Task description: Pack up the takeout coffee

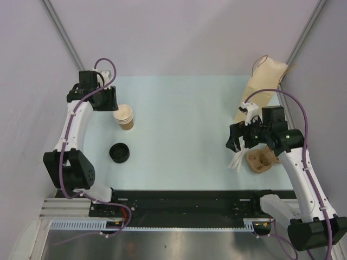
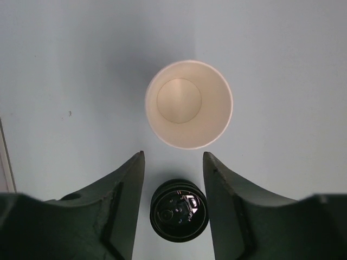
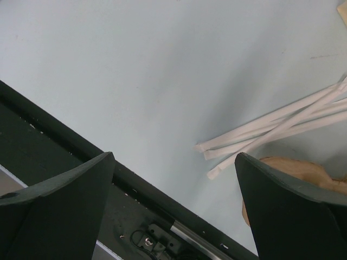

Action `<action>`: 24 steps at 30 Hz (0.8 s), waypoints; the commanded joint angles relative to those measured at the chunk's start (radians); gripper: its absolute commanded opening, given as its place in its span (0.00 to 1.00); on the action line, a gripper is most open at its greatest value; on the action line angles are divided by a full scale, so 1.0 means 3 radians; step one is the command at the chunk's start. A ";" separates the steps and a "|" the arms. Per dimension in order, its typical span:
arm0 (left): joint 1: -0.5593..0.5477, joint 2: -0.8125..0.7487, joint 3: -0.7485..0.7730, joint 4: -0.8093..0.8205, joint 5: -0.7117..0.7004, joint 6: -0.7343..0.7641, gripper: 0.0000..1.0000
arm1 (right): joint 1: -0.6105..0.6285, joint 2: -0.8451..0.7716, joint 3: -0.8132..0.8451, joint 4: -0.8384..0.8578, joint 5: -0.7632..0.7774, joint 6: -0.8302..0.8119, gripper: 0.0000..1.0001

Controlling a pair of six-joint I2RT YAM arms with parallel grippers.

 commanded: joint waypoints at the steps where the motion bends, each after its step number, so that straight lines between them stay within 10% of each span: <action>1: 0.0004 0.0114 -0.0006 0.0203 -0.0071 -0.0084 0.50 | 0.0025 0.0004 0.0010 0.0047 0.0011 -0.0033 1.00; 24: 0.0015 0.0652 0.0020 0.0321 -0.0301 -0.0278 0.33 | 0.0025 0.0091 -0.0021 0.0077 0.0016 -0.0028 1.00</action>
